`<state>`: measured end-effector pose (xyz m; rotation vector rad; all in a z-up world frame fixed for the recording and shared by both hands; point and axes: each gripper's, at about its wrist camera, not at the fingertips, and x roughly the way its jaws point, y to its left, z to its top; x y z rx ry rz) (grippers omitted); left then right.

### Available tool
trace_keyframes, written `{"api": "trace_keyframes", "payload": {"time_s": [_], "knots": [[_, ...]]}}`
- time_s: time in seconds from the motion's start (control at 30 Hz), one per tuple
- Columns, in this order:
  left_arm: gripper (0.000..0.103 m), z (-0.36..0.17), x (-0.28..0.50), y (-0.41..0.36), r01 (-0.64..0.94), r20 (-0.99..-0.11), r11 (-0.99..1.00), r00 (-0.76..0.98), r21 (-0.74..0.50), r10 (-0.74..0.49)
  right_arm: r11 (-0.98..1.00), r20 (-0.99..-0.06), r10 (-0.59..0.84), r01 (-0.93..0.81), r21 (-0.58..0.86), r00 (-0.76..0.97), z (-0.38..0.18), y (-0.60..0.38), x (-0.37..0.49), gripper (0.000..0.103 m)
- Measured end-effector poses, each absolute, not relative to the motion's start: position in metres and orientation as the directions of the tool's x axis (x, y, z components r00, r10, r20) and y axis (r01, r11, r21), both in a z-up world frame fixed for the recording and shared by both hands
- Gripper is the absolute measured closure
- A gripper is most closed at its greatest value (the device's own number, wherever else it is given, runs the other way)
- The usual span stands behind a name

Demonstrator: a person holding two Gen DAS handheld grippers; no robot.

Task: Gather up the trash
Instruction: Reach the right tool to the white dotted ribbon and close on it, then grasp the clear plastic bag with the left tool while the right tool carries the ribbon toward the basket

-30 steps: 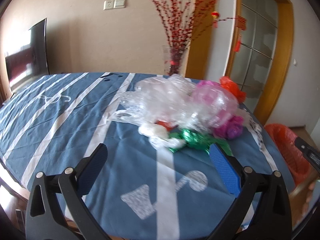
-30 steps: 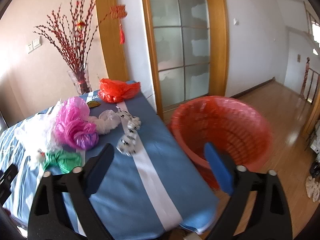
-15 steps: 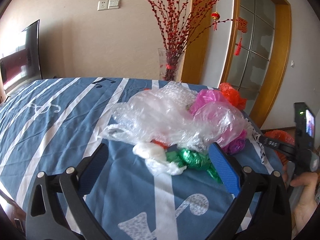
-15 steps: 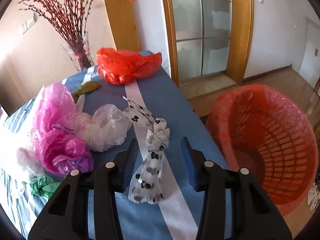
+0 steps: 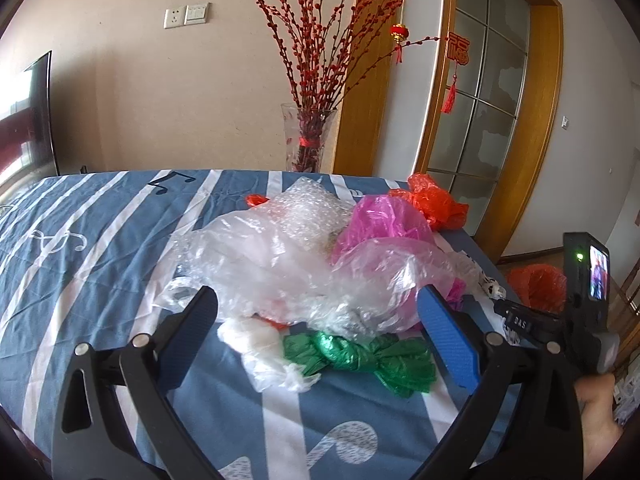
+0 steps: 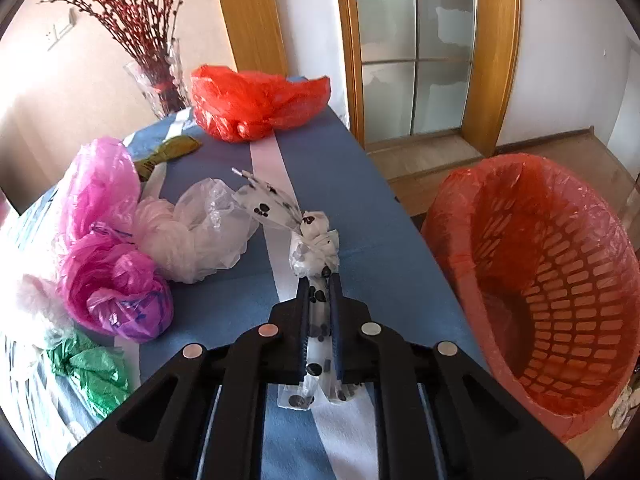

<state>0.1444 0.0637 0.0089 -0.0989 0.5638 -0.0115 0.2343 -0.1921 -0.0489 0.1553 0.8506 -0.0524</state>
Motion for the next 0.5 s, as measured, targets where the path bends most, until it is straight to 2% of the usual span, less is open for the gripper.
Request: {"api": "trace_keyframes", "payload": {"time_s": [0.23, 0.43, 0.5], "knots": [[0.005, 0.010, 0.152, 0.040, 0.002, -0.531, 1.000, 0.847, -0.028, -0.017, 0.987, -0.733, 0.035, 0.091, 0.132, 0.679, -0.039, -0.194, 0.210, 0.094], [0.005, 0.001, 0.171, 0.017, -0.011, -0.552, 0.998, 0.832, 0.069, 0.047, 0.986, -0.733, 0.043, 0.088, 0.140, 0.679, -0.035, -0.199, 0.194, 0.094], [0.014, -0.003, 0.177, 0.013, -0.022, -0.552, 0.997, 0.832, 0.077, 0.061, 0.987, -0.729, 0.043, 0.085, 0.138, 0.683, -0.033, -0.201, 0.189, 0.094]]}}
